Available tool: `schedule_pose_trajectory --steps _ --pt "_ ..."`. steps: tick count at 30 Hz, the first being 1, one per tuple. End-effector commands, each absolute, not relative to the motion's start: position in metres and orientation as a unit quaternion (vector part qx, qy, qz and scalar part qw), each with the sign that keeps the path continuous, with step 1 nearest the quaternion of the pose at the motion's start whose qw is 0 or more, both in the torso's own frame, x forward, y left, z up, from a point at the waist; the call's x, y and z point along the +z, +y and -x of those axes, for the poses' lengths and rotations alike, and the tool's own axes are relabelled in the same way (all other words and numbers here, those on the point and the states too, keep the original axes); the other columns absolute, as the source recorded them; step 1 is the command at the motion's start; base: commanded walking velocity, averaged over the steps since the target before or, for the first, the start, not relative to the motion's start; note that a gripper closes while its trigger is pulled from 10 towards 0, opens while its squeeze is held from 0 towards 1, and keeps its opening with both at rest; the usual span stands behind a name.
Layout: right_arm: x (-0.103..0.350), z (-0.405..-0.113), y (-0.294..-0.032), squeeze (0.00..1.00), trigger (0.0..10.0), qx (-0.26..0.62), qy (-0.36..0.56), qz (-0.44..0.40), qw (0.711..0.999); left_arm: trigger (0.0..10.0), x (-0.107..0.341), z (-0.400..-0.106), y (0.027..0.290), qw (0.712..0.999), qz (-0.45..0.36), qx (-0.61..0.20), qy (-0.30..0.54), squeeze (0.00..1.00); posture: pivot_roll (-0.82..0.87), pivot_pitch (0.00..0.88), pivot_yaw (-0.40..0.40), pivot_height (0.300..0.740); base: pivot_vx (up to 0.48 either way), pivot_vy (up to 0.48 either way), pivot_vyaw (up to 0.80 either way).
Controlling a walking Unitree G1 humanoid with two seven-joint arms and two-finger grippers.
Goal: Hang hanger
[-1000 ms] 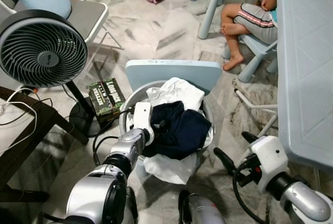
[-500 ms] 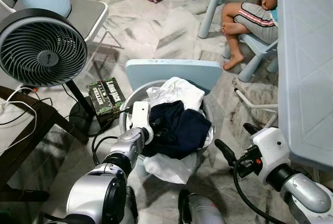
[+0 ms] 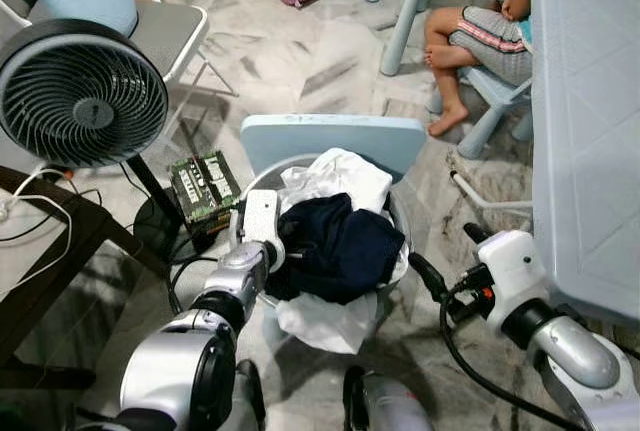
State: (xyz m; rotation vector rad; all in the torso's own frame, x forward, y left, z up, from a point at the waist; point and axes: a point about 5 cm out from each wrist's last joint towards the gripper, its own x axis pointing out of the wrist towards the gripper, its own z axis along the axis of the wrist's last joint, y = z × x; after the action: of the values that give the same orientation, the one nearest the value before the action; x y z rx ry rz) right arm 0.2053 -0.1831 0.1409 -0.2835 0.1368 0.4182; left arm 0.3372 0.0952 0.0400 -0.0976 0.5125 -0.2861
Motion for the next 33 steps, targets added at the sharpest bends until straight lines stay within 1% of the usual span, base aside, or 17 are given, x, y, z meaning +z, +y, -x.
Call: schedule_pose_trajectory --steps 1,2,5,8,13,14,16,17,18,20,23,24,27,28,29,31,33 --pt "0.136 -0.206 -0.184 0.0 10.0 0.202 0.074 0.14 0.967 0.0 0.043 -0.34 0.097 0.959 0.022 -0.139 0.245 0.0 -0.24 0.169 0.009 0.74 0.0 0.0 0.0" --pt "0.136 -0.206 -0.184 0.0 10.0 0.202 0.074 0.14 0.967 0.0 0.043 -0.34 0.097 0.959 0.022 -0.139 0.245 0.0 -0.24 0.169 0.009 0.74 0.0 0.0 0.0" --pt "0.136 -0.212 -0.186 0.0 10.0 0.189 0.065 0.14 0.97 0.0 0.059 -0.351 0.103 0.972 -0.019 -0.123 0.201 0.0 -0.23 0.144 0.022 0.74 0.0 0.0 0.0" --pt "0.135 -0.216 -0.184 0.0 10.0 0.186 0.06 0.139 0.971 0.0 0.066 -0.356 0.106 0.976 -0.031 -0.114 0.184 0.0 -0.22 0.138 0.026 0.74 0.0 0.0 0.0" --pt "0.134 -0.221 -0.18 0.0 10.0 0.186 0.052 0.137 0.972 0.0 0.086 -0.367 0.111 0.983 -0.091 -0.1 0.127 0.0 -0.21 0.123 0.033 0.74 0.0 0.0 0.0" --pt "0.133 -0.222 -0.179 0.0 10.0 0.185 0.05 0.136 0.972 0.0 0.099 -0.373 0.11 0.982 -0.135 -0.101 0.088 0.0 -0.2 0.118 0.035 0.74 0.0 0.0 0.0" --pt "0.132 -0.225 -0.179 0.0 10.0 0.183 0.047 0.136 0.973 0.0 0.116 -0.38 0.106 0.977 -0.178 -0.107 0.04 0.0 -0.19 0.108 0.038 0.74 0.0 0.0 0.0" --pt "0.132 -0.225 -0.179 0.0 10.0 0.183 0.047 0.136 0.973 0.0 0.116 -0.38 0.106 0.977 -0.178 -0.107 0.04 0.0 -0.19 0.108 0.038 0.74 0.0 0.0 0.0" --pt "0.132 -0.227 -0.179 0.0 10.0 0.182 0.044 0.135 0.973 0.0 0.128 -0.382 0.099 0.965 -0.232 -0.125 -0.001 0.0 -0.19 0.107 0.039 0.74 0.0 0.0 0.0" --pt "0.132 -0.23 -0.178 0.0 10.0 0.181 0.038 0.134 0.974 0.0 0.147 -0.385 0.084 0.944 -0.284 -0.152 -0.066 0.0 -0.18 0.098 0.042 0.74 0.0 0.0 0.0" --pt "0.132 -0.234 -0.176 0.0 10.0 0.179 0.034 0.133 0.974 0.0 0.164 -0.383 0.066 0.921 -0.317 -0.179 -0.134 0.0 -0.17 0.091 0.044 0.74 0.0 0.0 0.0" --pt "0.131 -0.235 -0.175 0.0 10.0 0.179 0.032 0.133 0.974 0.0 0.171 -0.381 0.059 0.907 -0.337 -0.187 -0.168 0.0 -0.16 0.088 0.045 0.74 0.0 0.0 0.0" --pt "0.13 -0.238 -0.174 0.0 10.0 0.177 0.029 0.131 0.975 0.0 0.186 -0.374 0.039 0.867 -0.373 -0.221 -0.245 0.0 -0.15 0.082 0.047 0.74 0.0 0.0 0.0" --pt "0.129 -0.239 -0.173 0.0 10.0 0.177 0.027 0.131 0.975 0.0 0.191 -0.369 0.028 0.849 -0.381 -0.242 -0.275 0.0 -0.15 0.079 0.048 0.74 0.0 0.0 0.0" --pt "0.129 -0.239 -0.173 0.0 10.0 0.177 0.027 0.131 0.975 0.0 0.192 -0.367 0.025 0.844 -0.382 -0.248 -0.283 0.0 -0.15 0.079 0.048 0.74 0.0 0.0 0.0" --pt "0.129 -0.24 -0.173 0.0 10.0 0.175 0.025 0.131 0.975 0.0 0.192 -0.36 0.015 0.818 -0.399 -0.273 -0.312 0.0 -0.15 0.079 0.049 0.74 0.0 0.0 0.0" --pt "0.128 -0.241 -0.173 0.0 10.0 0.173 0.024 0.132 0.976 0.0 0.187 -0.352 0.008 0.812 -0.388 -0.298 -0.318 0.0 -0.15 0.078 0.05 0.74 0.0 0.0 0.0"
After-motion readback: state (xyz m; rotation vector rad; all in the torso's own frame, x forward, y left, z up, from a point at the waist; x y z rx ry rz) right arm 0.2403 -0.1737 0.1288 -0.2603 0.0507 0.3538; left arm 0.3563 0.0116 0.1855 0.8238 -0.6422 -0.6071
